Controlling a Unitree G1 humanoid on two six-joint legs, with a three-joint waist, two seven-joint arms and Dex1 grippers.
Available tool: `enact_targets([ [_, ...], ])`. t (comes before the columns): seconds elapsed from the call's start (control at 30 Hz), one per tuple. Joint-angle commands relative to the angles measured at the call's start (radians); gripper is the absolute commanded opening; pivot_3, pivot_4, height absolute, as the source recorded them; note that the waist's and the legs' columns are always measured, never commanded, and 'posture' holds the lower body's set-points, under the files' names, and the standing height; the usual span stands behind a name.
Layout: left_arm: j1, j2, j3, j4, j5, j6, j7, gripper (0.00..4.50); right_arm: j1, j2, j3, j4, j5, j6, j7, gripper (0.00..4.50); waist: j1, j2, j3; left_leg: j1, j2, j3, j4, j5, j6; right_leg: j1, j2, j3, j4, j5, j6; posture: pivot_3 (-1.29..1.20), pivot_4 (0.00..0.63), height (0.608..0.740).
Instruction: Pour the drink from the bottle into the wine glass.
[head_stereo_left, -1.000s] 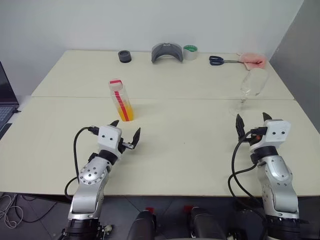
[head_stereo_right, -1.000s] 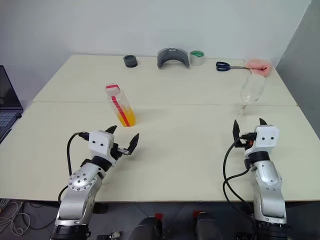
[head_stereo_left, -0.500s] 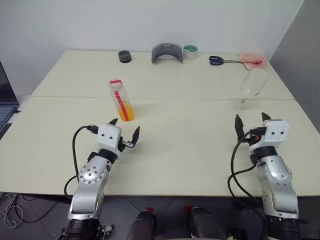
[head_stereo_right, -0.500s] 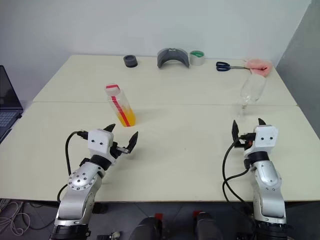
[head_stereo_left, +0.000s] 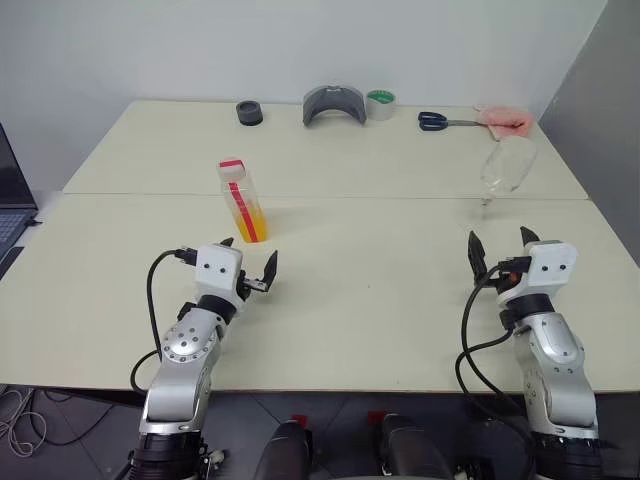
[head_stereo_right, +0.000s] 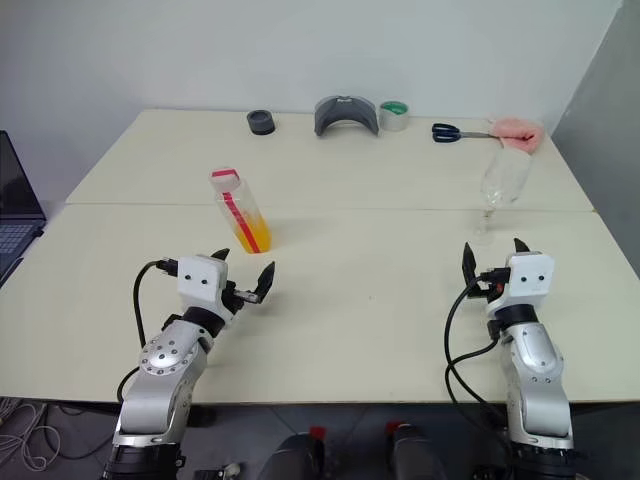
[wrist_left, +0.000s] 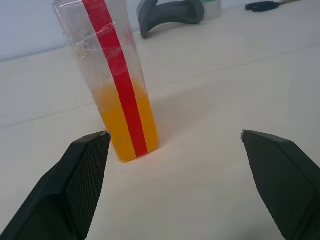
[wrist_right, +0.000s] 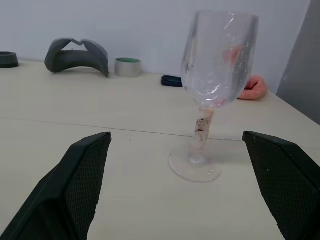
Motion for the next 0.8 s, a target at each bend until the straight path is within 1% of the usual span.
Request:
enact_targets([
  [0.03,0.012,-0.020,0.025,-0.076,0.008,0.007,0.047,4.49,-0.003,-0.064,0.067,-0.092,0.137,0.073,0.189,4.50,-0.001,0.000,0.000,0.000,0.000,0.000,0.000,0.000,0.000,0.000,0.000,0.000,0.000,0.000,0.000,0.00,0.150,0.740],
  [0.13,-0.002,-0.044,0.029,-0.096,0.019,0.053,0.097,4.49,-0.011,-0.139,0.116,-0.168,0.236,0.178,0.306,4.50,0.000,0.000,0.000,0.000,0.000,-0.001,0.000,0.000,0.000,0.000,0.000,0.000,0.000,0.000,0.000,0.00,0.150,0.740],
  [0.23,-0.040,-0.051,0.032,-0.099,0.034,0.101,0.133,4.49,-0.049,-0.186,0.133,-0.200,0.287,0.245,0.353,4.50,0.001,0.000,0.000,0.000,0.000,-0.001,0.001,0.000,0.000,0.001,0.000,-0.001,0.000,0.000,0.000,0.00,0.150,0.740],
  [0.47,-0.152,-0.061,0.057,-0.061,0.027,0.159,0.185,4.49,-0.107,-0.205,0.151,-0.204,0.326,0.302,0.384,4.50,0.001,0.000,0.000,0.000,-0.001,-0.001,0.001,0.001,0.001,0.001,0.000,-0.002,0.000,0.001,0.001,0.00,0.150,0.740],
  [0.8,-0.238,-0.062,0.085,-0.008,0.028,0.207,0.228,4.49,-0.103,-0.209,0.161,-0.175,0.313,0.275,0.427,4.50,0.001,0.000,0.000,-0.001,-0.001,-0.001,0.001,0.001,0.001,0.001,0.000,-0.001,-0.001,0.001,0.001,0.00,0.150,0.740],
])
